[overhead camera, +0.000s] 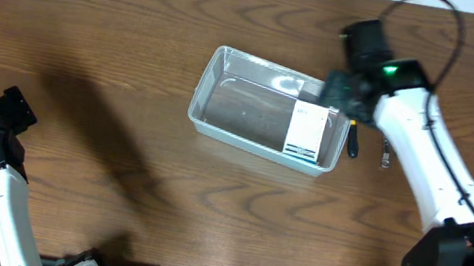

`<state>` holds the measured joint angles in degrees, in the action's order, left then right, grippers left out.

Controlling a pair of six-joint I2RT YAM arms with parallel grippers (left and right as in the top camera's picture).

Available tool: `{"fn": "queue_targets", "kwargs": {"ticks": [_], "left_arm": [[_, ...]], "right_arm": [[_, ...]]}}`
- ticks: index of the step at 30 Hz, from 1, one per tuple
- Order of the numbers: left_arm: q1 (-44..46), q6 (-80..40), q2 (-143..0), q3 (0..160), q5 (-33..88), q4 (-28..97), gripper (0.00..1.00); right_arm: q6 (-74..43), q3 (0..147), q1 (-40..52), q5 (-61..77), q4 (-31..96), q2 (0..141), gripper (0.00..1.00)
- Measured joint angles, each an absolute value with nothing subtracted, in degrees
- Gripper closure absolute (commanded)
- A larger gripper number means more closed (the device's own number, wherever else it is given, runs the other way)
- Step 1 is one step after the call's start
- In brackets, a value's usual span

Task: Pack container
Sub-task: 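Withdraw the right gripper and move it over the claw hammer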

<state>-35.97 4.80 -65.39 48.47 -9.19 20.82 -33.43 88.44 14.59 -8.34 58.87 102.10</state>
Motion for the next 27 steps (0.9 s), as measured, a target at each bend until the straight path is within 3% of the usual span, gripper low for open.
{"fn": "queue_targets", "kwargs": {"ticks": [4,16,27], "left_arm": [[-35.97,4.8,-65.39,48.47,-9.17,20.82,0.02],[-35.97,4.8,-65.39,48.47,-9.17,20.82,0.02],[-35.97,4.8,-65.39,48.47,-9.17,20.82,0.02]], "right_arm": [[-29.87,88.44,7.2,-7.9,59.27,102.1,0.98],[-26.48,84.14,6.37,-5.23,53.39,104.49,0.99],[-26.37,83.48,6.7,6.24,40.84,110.83,0.99]]}}
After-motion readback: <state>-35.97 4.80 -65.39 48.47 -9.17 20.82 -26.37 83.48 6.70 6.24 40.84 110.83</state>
